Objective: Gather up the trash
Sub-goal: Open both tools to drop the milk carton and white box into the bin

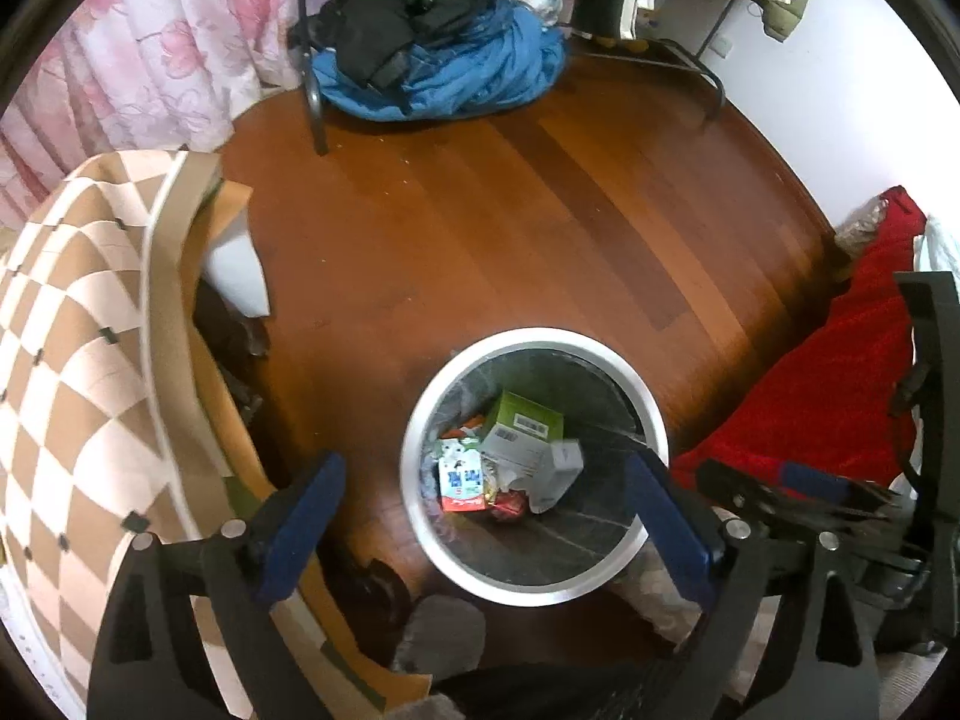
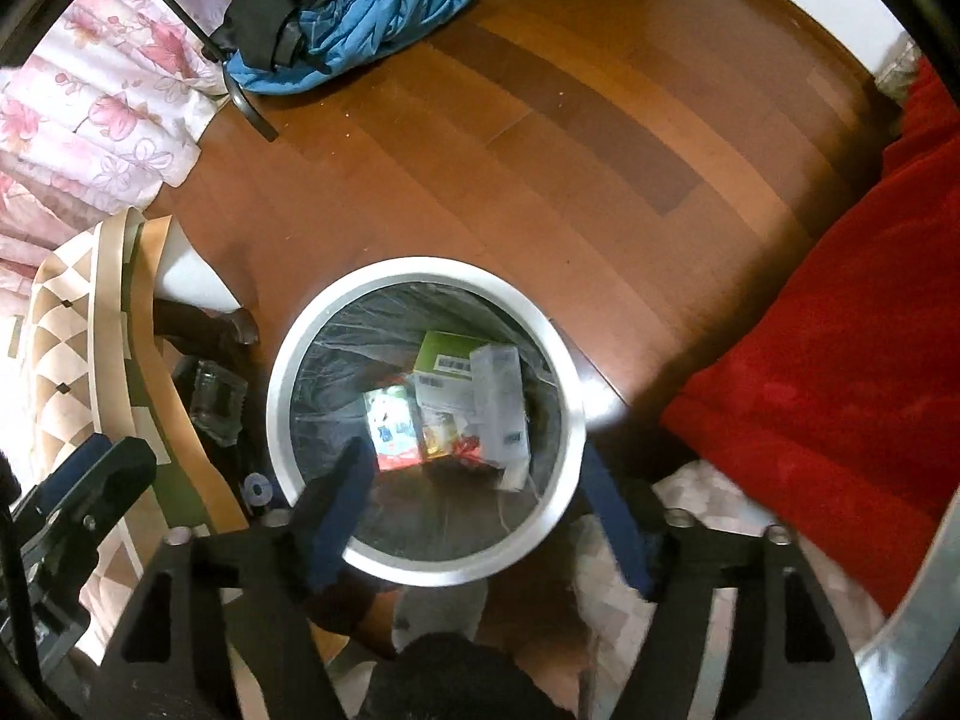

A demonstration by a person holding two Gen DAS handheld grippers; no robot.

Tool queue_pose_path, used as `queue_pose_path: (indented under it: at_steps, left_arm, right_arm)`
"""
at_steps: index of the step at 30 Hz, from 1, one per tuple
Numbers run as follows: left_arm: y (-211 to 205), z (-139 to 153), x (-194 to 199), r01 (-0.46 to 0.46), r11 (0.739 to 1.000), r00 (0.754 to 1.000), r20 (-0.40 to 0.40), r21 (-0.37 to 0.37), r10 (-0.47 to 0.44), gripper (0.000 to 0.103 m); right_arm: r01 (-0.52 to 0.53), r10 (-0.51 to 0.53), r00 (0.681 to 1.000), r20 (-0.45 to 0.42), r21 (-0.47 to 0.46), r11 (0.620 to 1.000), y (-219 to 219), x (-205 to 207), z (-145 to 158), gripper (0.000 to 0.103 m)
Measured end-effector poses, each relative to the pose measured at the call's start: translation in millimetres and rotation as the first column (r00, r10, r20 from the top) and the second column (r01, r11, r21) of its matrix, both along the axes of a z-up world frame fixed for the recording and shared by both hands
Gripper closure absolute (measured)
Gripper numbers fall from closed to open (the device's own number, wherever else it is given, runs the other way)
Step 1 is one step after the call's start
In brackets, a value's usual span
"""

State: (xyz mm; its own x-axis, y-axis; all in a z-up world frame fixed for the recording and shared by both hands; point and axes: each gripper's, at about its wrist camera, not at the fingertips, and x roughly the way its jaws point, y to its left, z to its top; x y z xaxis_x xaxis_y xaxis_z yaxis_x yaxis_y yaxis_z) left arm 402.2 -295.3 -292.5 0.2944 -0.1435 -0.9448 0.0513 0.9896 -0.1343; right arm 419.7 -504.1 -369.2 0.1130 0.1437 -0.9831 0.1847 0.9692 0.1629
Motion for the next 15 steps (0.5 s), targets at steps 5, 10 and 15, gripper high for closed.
queue_pose_path:
  at_steps: [5, 10, 15]
  left_arm:
    - [6.8, 14.2, -11.1, -0.006, 1.000, 1.000, 0.017, 0.017, 0.006, 0.006]
    - [11.9, 35.4, -20.8, -0.019, 0.999, 0.998, 0.053, 0.027, 0.018, 0.006]
    - [16.5, 60.6, -32.3, -0.034, 0.999, 0.995, 0.096, 0.029, 0.031, 0.005]
  right_arm:
    - [-0.041, 0.041, 0.999, -0.005, -0.057, 0.998, 6.1, -10.8, 27.2, 0.000]
    - [-0.078, 0.077, 0.997, -0.005, -0.085, 0.993, 12.9, -25.4, 55.5, 0.000]
    - [-0.090, 0.092, 0.996, 0.013, -0.093, 0.992, 16.5, -40.0, 80.0, 0.000]
